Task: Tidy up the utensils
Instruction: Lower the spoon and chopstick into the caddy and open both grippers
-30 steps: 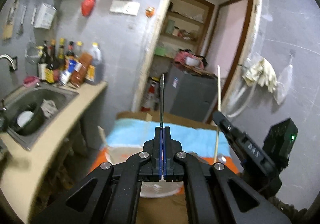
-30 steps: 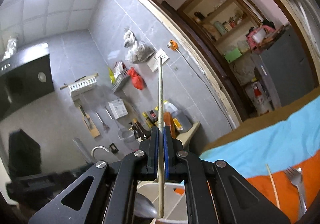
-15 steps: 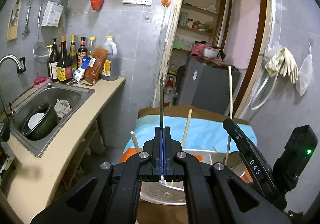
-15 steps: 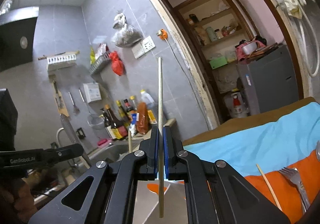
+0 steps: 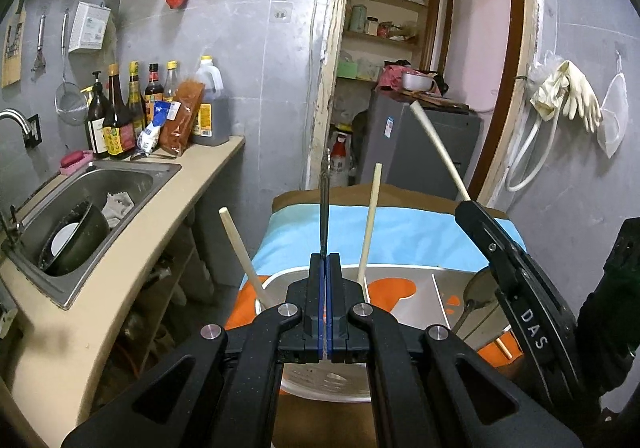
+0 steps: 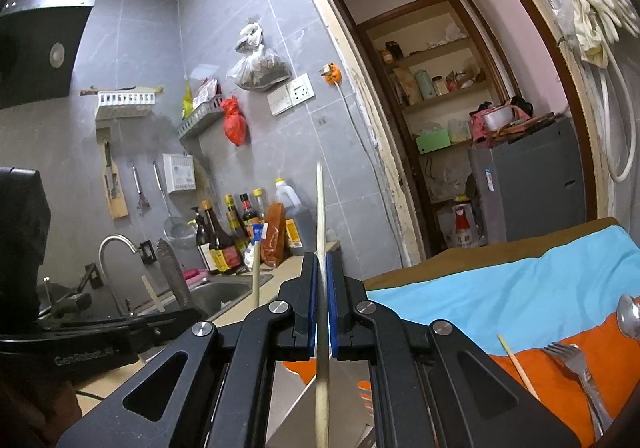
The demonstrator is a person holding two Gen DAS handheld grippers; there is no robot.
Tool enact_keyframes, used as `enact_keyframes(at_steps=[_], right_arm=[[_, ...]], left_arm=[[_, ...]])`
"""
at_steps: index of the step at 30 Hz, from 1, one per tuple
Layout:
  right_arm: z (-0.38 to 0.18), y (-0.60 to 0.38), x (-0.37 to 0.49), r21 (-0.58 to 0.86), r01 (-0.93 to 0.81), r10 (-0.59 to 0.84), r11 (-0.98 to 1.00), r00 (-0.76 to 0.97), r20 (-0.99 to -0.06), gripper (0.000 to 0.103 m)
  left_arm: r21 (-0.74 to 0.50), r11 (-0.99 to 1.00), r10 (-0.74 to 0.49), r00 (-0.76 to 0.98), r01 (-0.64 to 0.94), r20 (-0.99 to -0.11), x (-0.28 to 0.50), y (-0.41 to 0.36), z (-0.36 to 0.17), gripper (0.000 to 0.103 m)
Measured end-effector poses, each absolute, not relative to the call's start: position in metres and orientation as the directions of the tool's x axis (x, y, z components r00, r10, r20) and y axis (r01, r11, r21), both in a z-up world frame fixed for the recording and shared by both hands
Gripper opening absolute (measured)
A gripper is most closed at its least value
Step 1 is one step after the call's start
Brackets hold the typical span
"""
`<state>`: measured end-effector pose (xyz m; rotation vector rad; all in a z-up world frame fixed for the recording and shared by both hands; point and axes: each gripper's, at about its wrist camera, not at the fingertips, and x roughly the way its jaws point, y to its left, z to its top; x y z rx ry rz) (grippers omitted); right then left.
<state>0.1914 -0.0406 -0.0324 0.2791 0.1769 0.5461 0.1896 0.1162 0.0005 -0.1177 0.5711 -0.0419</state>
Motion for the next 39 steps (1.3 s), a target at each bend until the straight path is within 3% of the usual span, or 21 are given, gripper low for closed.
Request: enact_keyframes(at_steps=[21, 39], right_arm=[[-0.005, -0.063, 0.16, 0.269, -0.505, 0.545, 0.82, 0.833, -0.097, 0.003], [0.017, -0.076, 0.131, 0.155, -0.498, 0.52, 0.853, 0.788, -0.329, 0.003]], left_arm=[[-0.139, 0.99, -0.075, 0.826, -0.004, -0.558, 0.192, 0.116, -0.004, 0.0], [-0.129, 0.992, -0.07, 0.808, -0.008, -0.586, 0.191, 0.114, -0.009, 0.0]])
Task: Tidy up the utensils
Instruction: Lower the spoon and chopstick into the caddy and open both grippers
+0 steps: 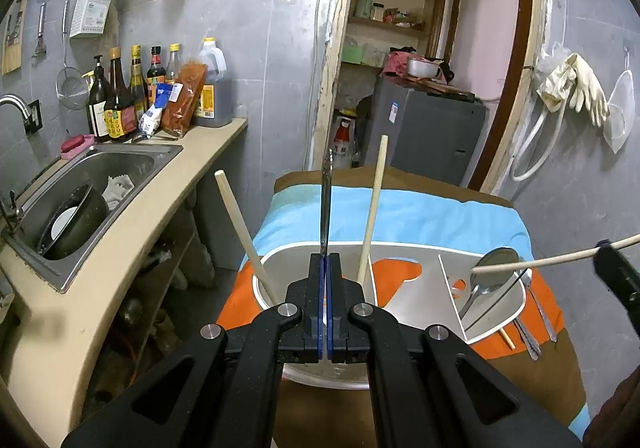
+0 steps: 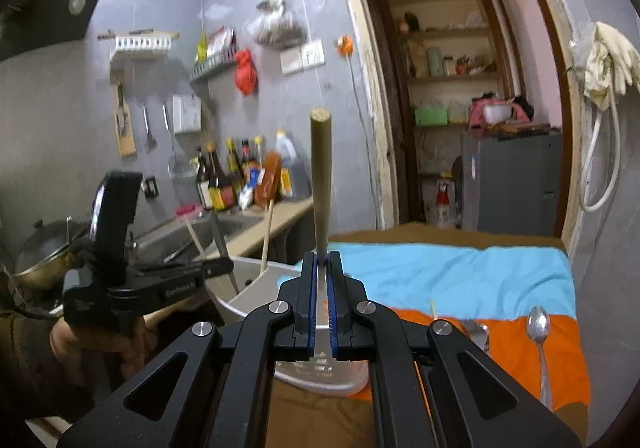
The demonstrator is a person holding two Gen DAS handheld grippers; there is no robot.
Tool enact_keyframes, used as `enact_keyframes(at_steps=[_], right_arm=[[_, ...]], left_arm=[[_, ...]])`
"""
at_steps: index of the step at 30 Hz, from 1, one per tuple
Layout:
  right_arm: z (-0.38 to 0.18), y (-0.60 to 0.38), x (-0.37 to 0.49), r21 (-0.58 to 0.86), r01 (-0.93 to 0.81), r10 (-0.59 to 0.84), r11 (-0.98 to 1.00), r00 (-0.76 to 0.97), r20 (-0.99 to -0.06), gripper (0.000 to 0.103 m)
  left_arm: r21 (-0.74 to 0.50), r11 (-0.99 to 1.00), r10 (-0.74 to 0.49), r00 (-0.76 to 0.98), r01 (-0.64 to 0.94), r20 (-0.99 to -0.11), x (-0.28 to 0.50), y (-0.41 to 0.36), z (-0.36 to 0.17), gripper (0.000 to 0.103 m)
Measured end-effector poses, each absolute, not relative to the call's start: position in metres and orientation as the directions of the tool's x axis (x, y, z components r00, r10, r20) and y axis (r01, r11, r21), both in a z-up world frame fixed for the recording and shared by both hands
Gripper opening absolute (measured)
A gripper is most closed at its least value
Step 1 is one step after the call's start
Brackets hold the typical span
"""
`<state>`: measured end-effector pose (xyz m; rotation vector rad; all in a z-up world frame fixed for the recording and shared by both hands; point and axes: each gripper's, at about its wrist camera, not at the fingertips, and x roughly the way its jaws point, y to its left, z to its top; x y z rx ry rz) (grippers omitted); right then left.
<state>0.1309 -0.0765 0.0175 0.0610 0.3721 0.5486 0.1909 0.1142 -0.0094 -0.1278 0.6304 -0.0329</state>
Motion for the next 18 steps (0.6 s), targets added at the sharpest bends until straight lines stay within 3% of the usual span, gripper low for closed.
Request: enact_keyframes(at_steps=[9, 18], right_arm=[[0.008, -0.055, 0.16, 0.155, -0.497, 0.51, 0.854, 0.738, -0.442, 0.004], [0.012, -0.059, 0.168, 0.2, -0.495, 0.531, 0.845, 0.736, -0.42, 0.011]], left_arm=[[-0.164, 0.986, -0.099, 0.794, -0.001, -0.599, 0.193, 0.116, -0.012, 0.0], [-0.242, 0.97, -0.141, 0.806, -0.003, -0.575, 0.19, 0.123, -0.001, 0.003]])
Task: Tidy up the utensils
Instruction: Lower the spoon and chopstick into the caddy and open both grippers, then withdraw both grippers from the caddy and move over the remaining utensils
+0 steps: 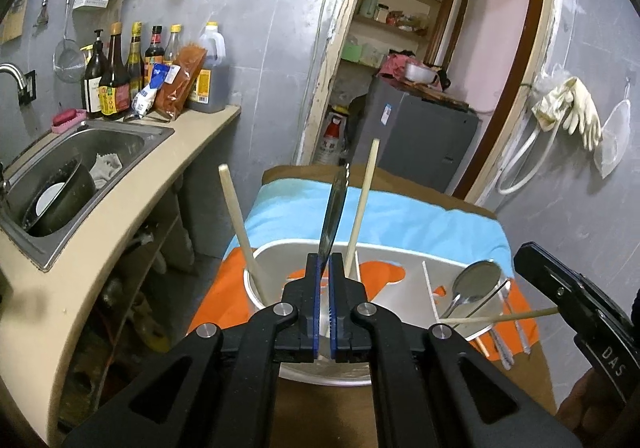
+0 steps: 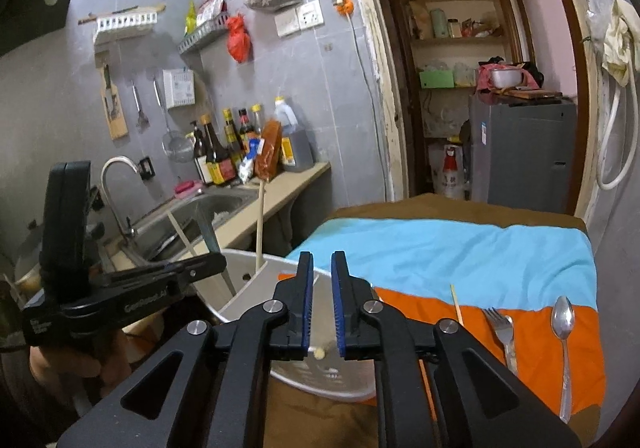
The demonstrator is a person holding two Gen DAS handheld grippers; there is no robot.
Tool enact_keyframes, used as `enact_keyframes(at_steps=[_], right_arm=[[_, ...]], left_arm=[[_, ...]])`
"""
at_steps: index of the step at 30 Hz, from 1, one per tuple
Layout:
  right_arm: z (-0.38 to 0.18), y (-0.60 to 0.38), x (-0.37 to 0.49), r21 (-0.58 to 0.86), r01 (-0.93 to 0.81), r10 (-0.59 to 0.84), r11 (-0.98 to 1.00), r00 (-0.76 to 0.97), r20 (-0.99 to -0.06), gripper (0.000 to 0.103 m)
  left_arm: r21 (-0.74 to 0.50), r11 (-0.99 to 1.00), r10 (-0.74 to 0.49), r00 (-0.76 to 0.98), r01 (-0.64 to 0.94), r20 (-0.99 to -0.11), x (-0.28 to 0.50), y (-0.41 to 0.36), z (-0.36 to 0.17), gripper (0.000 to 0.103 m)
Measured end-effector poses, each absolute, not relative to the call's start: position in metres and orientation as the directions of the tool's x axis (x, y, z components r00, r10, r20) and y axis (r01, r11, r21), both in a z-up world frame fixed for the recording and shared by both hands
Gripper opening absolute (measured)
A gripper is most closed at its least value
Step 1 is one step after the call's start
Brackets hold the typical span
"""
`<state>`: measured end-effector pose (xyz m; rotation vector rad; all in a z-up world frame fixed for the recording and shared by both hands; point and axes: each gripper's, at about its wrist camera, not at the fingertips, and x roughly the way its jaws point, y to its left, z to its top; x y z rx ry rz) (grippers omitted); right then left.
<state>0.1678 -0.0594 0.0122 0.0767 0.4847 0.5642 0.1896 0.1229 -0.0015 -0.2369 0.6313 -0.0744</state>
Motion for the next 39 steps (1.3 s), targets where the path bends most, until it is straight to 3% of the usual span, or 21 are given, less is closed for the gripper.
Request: enact_keyframes(at_steps=[2, 5, 9, 13, 15, 17, 19, 23, 25, 27, 39], right_arm=[[0.017, -0.063, 0.166, 0.205, -0.495, 0.534, 0.844, 0.746, -0.397, 0.02], [0.023, -0.069, 0.164, 0.209, -0.494, 0.536, 0.844, 0.76, -0.367, 0.021], [0.033, -0.087, 0.161, 0.212, -0.47, 0.515, 0.857, 0.795, -0.32, 0.027], [0.044, -0.116, 0.156, 0.224, -0.431, 0.48, 0.874, 0.839, -0.257, 0.056], [0.05, -0.132, 0.154, 0.223, -0.411, 0.458, 0.884, 0.859, -0.231, 0.059], [0.054, -0.149, 0.152, 0.217, -0.387, 0.431, 0.896, 0.877, -0.213, 0.069], [0.056, -0.162, 0.15, 0.214, -0.368, 0.409, 0.905, 0.891, -0.198, 0.08], [0.059, -0.193, 0.145, 0.195, -0.331, 0.367, 0.923, 0.912, -0.186, 0.088], [0.059, -0.209, 0.143, 0.191, -0.314, 0.348, 0.93, 0.92, -0.18, 0.099], [0.059, -0.223, 0.141, 0.188, -0.301, 0.333, 0.935, 0.928, -0.17, 0.103], [0.031, -0.295, 0.149, 0.157, -0.25, 0.281, 0.955, 0.932, -0.227, 0.103]], left_arm=[[-0.248, 0.969, -0.143, 0.817, 0.0, -0.559, 0.187, 0.121, 0.004, 0.015], [-0.262, 0.965, -0.146, 0.842, 0.006, -0.519, 0.182, 0.118, 0.013, 0.03], [-0.26, 0.965, -0.143, 0.871, 0.017, -0.471, 0.177, 0.109, 0.026, 0.038], [-0.238, 0.971, -0.137, 0.897, 0.037, -0.42, 0.173, 0.091, 0.04, 0.054], [-0.223, 0.974, -0.13, 0.911, 0.043, -0.392, 0.171, 0.08, 0.047, 0.062], [-0.206, 0.977, -0.121, 0.924, 0.047, -0.364, 0.169, 0.067, 0.052, 0.076], [-0.185, 0.982, -0.106, 0.935, 0.044, -0.339, 0.167, 0.051, 0.057, 0.083], [-0.172, 0.984, -0.102, 0.947, 0.05, -0.306, 0.166, 0.024, 0.06, 0.093], [-0.173, 0.983, -0.105, 0.95, 0.055, -0.293, 0.166, 0.01, 0.06, 0.094], [-0.172, 0.983, -0.106, 0.955, 0.06, -0.277, 0.166, -0.003, 0.06, 0.094], [-0.081, 0.993, -0.104, 0.952, 0.084, -0.289, 0.167, -0.104, 0.046, 0.094]])
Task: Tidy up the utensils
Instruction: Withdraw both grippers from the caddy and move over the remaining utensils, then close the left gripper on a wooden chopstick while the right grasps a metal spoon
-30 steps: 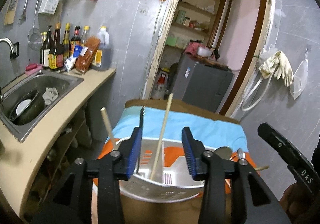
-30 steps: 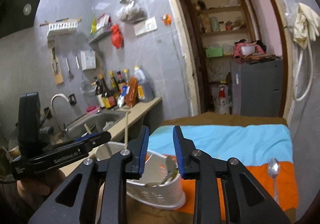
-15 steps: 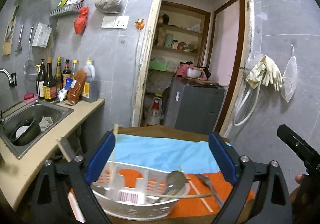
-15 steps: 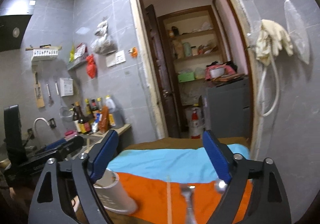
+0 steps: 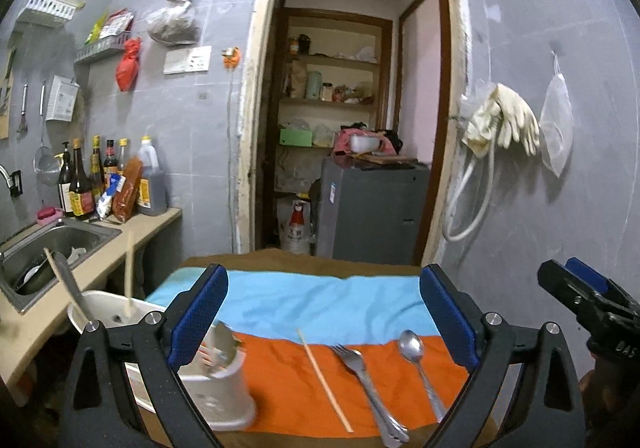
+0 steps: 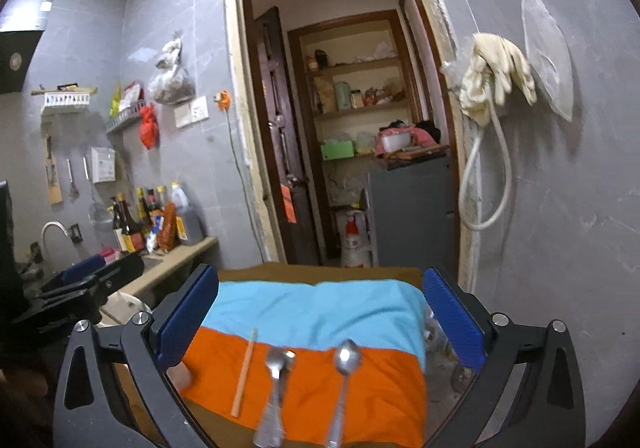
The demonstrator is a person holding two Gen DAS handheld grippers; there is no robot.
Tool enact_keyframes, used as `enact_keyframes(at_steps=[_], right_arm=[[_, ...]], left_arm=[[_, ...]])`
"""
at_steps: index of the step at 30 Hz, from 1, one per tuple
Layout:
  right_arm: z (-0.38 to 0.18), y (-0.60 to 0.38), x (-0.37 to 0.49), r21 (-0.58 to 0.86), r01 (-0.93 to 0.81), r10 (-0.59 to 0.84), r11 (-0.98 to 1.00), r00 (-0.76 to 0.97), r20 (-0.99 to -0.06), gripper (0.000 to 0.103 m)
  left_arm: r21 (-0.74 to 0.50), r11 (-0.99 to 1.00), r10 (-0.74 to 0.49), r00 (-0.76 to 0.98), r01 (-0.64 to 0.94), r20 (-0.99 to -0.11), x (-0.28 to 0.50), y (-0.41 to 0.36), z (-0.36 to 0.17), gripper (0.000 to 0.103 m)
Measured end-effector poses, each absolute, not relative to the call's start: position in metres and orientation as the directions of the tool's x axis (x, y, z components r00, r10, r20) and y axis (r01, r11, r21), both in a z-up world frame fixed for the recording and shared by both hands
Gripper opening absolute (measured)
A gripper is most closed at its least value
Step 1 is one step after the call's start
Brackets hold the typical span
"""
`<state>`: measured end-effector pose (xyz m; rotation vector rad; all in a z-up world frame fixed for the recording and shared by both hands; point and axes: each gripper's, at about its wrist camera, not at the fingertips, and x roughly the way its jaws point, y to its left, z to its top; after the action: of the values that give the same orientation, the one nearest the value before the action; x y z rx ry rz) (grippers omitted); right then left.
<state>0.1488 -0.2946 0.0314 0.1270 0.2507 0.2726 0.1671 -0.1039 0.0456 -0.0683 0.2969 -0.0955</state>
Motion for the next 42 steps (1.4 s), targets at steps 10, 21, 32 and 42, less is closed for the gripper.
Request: enact_keyframes(at_steps=[10, 21, 32, 42], right_arm=[[-0.013, -0.349, 0.175, 0.189, -0.242, 0.293, 0.952, 0.897, -0.331, 0.103], [-0.061, -0.357, 0.215, 0.265, -0.254, 0.354, 0.93, 0.812, -0.463, 0.101], [-0.101, -0.331, 0.261, 0.284, -0.265, 0.387, 0.922, 0.678, -0.625, 0.076], [-0.119, -0.298, 0.282, 0.271, -0.333, 0.424, 0.903, 0.594, -0.683, 0.063]], left_arm=[[-0.013, 0.996, -0.083, 0.897, 0.086, -0.434, 0.194, -0.163, 0.0, 0.094], [0.053, 0.998, 0.045, 0.802, -0.017, -0.595, 0.236, -0.174, -0.06, 0.086], [0.071, 0.984, 0.162, 0.649, -0.164, -0.743, 0.279, -0.148, -0.11, 0.046], [0.005, 0.976, 0.13, 0.562, -0.219, -0.817, 0.296, -0.119, -0.132, 0.028]])
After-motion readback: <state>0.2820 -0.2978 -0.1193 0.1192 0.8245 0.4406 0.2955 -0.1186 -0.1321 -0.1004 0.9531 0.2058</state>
